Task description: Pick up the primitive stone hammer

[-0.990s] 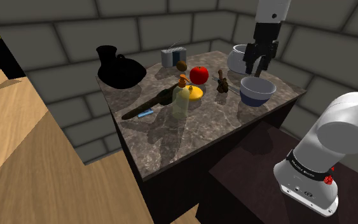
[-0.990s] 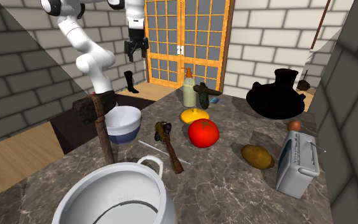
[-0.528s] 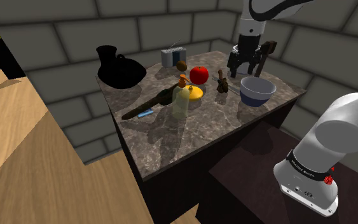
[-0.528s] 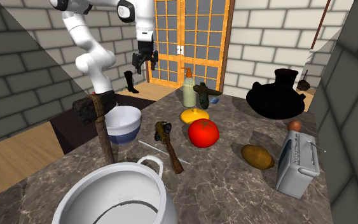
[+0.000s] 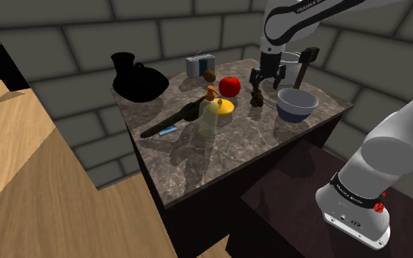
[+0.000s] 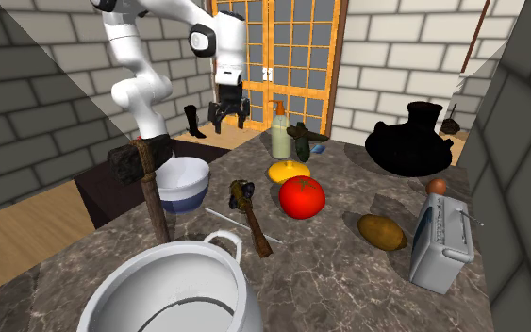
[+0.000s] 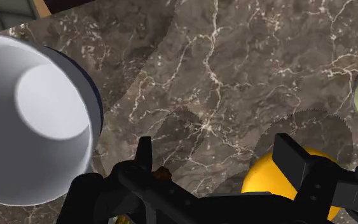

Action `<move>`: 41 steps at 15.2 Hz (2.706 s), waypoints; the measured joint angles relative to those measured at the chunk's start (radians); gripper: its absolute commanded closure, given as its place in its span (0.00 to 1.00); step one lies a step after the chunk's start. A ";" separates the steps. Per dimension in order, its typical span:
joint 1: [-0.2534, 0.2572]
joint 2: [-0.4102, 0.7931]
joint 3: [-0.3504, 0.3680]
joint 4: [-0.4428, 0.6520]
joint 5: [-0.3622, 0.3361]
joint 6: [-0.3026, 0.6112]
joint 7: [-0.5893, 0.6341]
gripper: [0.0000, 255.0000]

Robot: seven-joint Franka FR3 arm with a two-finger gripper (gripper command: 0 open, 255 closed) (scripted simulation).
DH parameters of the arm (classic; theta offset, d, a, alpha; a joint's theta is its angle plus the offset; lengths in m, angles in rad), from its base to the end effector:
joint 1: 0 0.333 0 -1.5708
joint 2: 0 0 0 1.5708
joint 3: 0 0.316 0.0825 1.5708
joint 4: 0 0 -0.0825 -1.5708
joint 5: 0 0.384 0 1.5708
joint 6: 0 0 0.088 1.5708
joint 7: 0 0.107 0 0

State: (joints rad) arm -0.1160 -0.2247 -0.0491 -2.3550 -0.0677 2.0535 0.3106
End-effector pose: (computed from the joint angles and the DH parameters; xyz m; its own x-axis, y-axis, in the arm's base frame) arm 0.4520 -0.0793 0.4120 0.9021 -0.4273 -0.0596 -0.4234 -0.9034 0.0679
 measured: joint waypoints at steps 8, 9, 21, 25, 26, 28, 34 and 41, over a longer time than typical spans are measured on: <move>-0.045 0.258 -0.028 0.145 -0.078 0.148 0.117 0.00; -0.052 0.285 -0.034 0.158 -0.088 0.167 0.129 0.00; -0.106 0.678 -0.120 0.520 -0.147 0.249 0.259 0.00; -0.115 0.747 -0.129 0.574 -0.147 0.270 0.275 0.00; -0.115 0.756 -0.130 0.576 -0.147 0.276 0.278 0.00; -0.116 0.773 -0.130 0.573 -0.148 0.296 0.283 0.00; -0.118 0.786 -0.133 0.570 -0.151 0.320 0.289 1.00; -0.119 0.790 -0.131 0.580 -0.149 0.318 0.287 1.00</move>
State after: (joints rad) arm -0.2348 0.5650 -0.1806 -1.7750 -0.2168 2.3717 0.5976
